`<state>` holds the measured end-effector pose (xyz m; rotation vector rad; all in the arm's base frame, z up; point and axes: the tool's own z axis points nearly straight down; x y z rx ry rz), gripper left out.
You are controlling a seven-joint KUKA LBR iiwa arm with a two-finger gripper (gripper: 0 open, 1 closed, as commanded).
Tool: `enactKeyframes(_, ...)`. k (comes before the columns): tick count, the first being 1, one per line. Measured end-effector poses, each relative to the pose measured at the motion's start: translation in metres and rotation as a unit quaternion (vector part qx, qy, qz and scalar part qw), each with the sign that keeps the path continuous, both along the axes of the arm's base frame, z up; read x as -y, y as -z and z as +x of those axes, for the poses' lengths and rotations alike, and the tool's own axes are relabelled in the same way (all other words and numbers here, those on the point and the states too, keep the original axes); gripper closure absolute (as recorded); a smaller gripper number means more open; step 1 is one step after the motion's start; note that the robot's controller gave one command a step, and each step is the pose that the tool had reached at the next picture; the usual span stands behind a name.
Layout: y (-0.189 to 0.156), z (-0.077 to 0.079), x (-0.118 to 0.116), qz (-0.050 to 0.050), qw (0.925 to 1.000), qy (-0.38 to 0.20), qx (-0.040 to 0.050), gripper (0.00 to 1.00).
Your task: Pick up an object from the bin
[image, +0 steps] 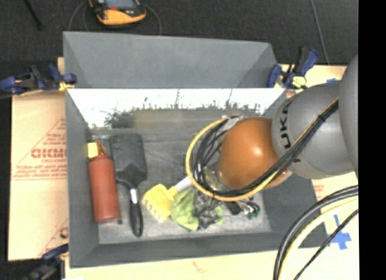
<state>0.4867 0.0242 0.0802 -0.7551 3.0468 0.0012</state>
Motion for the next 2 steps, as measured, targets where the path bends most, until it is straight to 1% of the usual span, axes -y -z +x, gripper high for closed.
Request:
enactKeyframes(1, -0.041, 0.003, -0.01, -0.001, 1.0, 0.001, -0.0048, 1.0)
enactKeyframes(2, -0.146, -0.007, 0.05, -0.001, 0.9924, -0.123, -0.0001, 1.0)
